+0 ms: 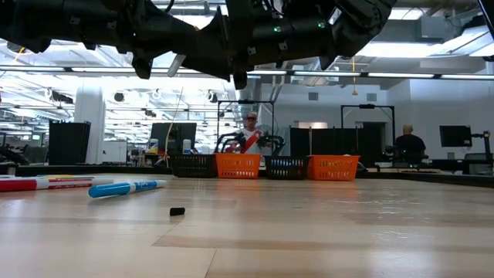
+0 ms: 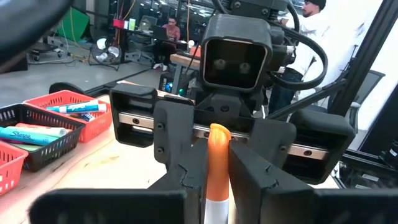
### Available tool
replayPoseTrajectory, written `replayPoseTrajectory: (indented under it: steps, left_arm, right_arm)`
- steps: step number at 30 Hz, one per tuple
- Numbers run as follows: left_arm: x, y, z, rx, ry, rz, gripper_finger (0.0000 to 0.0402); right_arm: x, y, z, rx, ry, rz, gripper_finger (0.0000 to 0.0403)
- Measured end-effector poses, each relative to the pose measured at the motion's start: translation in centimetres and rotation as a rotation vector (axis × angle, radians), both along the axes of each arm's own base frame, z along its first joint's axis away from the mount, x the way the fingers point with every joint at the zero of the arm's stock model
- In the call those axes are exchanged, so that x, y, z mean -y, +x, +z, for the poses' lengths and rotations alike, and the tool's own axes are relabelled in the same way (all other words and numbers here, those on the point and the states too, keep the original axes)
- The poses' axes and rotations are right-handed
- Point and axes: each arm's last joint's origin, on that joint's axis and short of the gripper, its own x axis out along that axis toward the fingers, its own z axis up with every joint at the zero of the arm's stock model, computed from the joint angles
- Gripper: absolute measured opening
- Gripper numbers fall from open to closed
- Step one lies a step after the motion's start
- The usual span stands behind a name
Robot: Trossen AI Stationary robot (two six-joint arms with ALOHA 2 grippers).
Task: Pick & Place Markers
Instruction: Put the white orange highlighter pen into the left orange bin
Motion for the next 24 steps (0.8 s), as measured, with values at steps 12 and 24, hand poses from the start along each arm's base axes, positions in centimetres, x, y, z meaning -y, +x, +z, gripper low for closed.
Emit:
replayPoseTrajectory:
  steps: [12,24]
  left_arm:
    - [0.01,0.01,-0.01,-0.001,0.000,-0.009,0.0065]
    - [0.04,0.01,-0.17,-0.027,0.062,-0.018,0.0164]
  right_arm:
    - [0.71,0.02,-0.08,-0.007,0.008,0.003,0.0031]
    - [0.86,-0.01,-0.29,-0.028,-0.007,0.002,0.0029]
